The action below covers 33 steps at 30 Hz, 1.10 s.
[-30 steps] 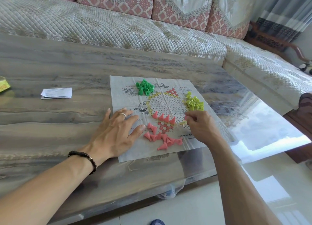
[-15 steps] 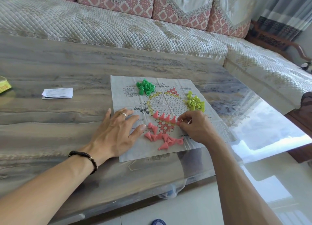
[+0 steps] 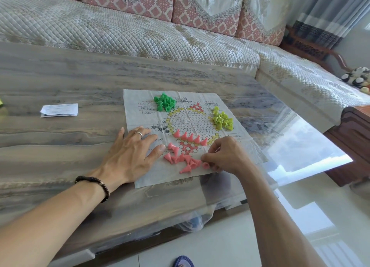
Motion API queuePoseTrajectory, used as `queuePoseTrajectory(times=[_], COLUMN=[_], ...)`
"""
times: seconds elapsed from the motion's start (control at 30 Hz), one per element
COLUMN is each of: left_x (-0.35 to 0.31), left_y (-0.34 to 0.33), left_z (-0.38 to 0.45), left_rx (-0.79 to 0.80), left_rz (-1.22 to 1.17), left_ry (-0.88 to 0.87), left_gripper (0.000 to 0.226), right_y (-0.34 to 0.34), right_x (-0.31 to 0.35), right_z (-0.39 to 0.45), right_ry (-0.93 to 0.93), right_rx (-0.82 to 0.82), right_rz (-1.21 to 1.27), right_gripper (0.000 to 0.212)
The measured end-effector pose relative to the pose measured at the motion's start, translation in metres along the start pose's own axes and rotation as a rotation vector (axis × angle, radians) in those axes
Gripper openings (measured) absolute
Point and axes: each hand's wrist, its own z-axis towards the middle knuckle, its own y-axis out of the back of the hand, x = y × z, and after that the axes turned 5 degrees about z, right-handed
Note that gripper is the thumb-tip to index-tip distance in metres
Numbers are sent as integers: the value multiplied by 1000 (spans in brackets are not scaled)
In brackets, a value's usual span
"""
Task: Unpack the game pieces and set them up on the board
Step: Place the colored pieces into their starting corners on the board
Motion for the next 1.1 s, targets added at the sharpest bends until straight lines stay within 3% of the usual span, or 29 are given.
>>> queuePoseTrajectory(times=[0.1,0.23,0.4,0.7,1.0,1.1], left_x=[-1,-1,-1,1,1,1], left_y=[1,1,2,-2,-2,-1], left_z=[0,-1,-1,0,1,1], left_rx=[5,7,11,-2,-5,0], left_rz=[4,-2,-2,14,14,19], left_ry=[4,3,2,-4,-7,-7], left_gripper=[87,87,88,85,84,85], right_y=[0,8,6,9,12,10], right_x=[1,-1,2,-4,-3,-2], right_z=[-1,-3,-7,-10,-18,-16], right_ry=[0,-26,-46,-11,73,151], right_rx=[2,-26,146,111,243,150], right_rz=[44,-41,95,68,75,74], right_gripper=[16,37,23,15,7,7])
